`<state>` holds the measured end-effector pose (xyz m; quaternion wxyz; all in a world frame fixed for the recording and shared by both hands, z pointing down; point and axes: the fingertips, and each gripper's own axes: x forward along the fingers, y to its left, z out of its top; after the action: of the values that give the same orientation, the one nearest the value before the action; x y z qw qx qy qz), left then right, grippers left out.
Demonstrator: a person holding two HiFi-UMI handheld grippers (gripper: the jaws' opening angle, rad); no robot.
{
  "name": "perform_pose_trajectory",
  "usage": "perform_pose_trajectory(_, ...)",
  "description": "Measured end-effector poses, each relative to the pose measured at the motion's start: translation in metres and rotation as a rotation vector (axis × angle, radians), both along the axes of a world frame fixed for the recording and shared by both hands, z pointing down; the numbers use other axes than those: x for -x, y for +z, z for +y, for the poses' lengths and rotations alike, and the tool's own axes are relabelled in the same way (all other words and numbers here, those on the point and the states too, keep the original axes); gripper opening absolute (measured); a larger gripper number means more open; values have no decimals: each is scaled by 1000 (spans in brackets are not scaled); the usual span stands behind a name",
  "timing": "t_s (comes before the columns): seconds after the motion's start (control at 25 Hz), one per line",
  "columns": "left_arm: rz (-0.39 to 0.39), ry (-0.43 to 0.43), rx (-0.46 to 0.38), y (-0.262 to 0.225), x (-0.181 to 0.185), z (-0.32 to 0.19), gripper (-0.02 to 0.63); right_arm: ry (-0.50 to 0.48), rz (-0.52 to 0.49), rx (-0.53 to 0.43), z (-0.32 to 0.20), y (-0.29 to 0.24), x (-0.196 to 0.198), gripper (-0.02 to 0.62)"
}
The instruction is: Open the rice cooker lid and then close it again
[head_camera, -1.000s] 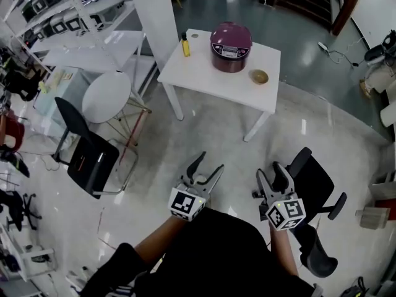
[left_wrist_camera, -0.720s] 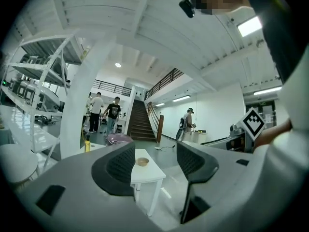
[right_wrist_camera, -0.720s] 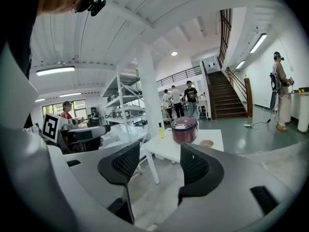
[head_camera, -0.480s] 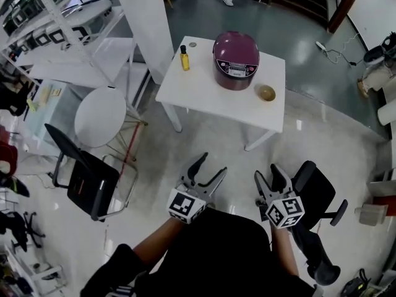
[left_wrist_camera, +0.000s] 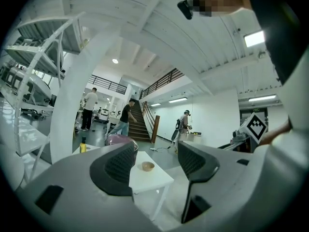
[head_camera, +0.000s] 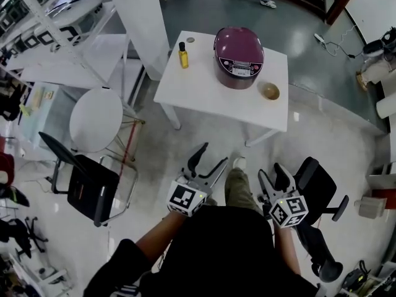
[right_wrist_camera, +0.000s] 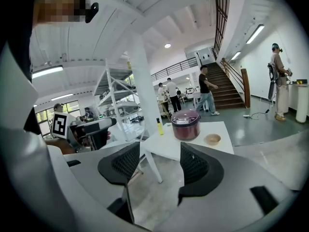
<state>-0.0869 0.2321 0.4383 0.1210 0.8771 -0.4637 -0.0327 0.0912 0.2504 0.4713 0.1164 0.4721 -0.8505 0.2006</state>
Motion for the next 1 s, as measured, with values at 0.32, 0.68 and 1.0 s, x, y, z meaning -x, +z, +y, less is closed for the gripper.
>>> perform_pose_trajectory(0.32,-12,-19,58,17,-1,-10,262,-36,-31,13,-26,15,14,230)
perform_pose_trajectory(0.68,-79,-70,64,23,6,-70,262,-69,-45,-27,-96,13,16,230)
perform_pose_trajectory(1.0,-130,-93,36,18,5,-165,262,-106,-75,-25,-172,17,21,230)
